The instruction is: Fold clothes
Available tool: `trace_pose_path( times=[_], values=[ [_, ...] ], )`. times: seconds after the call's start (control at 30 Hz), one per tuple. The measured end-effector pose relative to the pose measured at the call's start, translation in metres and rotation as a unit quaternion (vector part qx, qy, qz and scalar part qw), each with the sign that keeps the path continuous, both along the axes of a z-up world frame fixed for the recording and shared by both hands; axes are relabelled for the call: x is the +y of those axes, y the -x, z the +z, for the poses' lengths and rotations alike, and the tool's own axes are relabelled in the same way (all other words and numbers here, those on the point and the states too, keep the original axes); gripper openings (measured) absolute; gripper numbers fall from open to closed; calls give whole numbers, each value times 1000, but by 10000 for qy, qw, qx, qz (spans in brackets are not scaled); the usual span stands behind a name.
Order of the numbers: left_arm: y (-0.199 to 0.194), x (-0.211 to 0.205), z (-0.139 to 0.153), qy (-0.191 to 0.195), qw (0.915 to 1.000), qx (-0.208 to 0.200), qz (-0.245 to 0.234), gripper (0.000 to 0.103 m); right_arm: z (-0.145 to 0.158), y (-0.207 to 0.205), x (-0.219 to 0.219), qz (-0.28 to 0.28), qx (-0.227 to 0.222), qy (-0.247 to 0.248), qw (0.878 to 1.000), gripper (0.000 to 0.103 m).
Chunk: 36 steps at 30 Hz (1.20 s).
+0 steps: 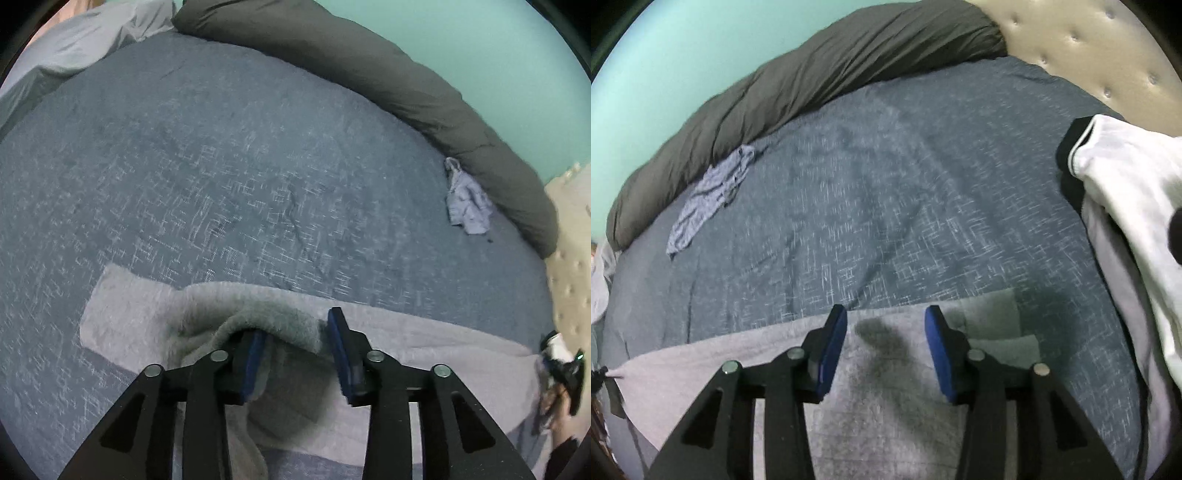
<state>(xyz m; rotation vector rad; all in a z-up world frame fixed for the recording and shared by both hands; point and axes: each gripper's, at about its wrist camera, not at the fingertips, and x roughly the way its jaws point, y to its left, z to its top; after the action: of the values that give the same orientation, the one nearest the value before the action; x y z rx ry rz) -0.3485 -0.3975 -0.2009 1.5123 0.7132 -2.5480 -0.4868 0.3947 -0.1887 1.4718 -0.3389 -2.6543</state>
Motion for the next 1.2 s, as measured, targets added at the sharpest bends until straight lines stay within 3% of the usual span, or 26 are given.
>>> trace_pose_path(
  times=[0.03,0.07,0.2,0.33,0.43,0.6,0.77,0.93,1.0,1.2],
  values=[
    [1,1,-2,-60,9999,-92,-29,64,0,-2,-1,8,-9,5,10000,44],
    [2,4,-3,-86,9998,-176,-66,67,1,-5,-1,24,-11,0,10000,44],
    [7,22,5,420,9986,-195,-252,67,1,-12,-4,106,-12,90,9999,44],
    [3,13,17,584,9983,-21,33,67,1,-20,-12,283,-14,76,9996,44],
    [0,4,26,1060,9940,17,266,67,2,-23,-16,321,22,138,9994,44],
    [-7,-24,25,1154,9917,-101,561,67,2,-30,-21,388,55,242,9989,44],
    [-28,-36,20,1158,9911,54,655,67,4,-36,-24,448,101,300,9985,44],
    [-67,-40,27,848,9914,701,708,67,3,-42,-20,415,118,408,9982,44],
    [-77,-36,25,722,9926,779,596,67,2,-45,-20,433,109,437,9980,44],
    [-94,2,4,995,9937,506,46,68,-2,-55,-24,444,58,496,9978,44]
  ],
)
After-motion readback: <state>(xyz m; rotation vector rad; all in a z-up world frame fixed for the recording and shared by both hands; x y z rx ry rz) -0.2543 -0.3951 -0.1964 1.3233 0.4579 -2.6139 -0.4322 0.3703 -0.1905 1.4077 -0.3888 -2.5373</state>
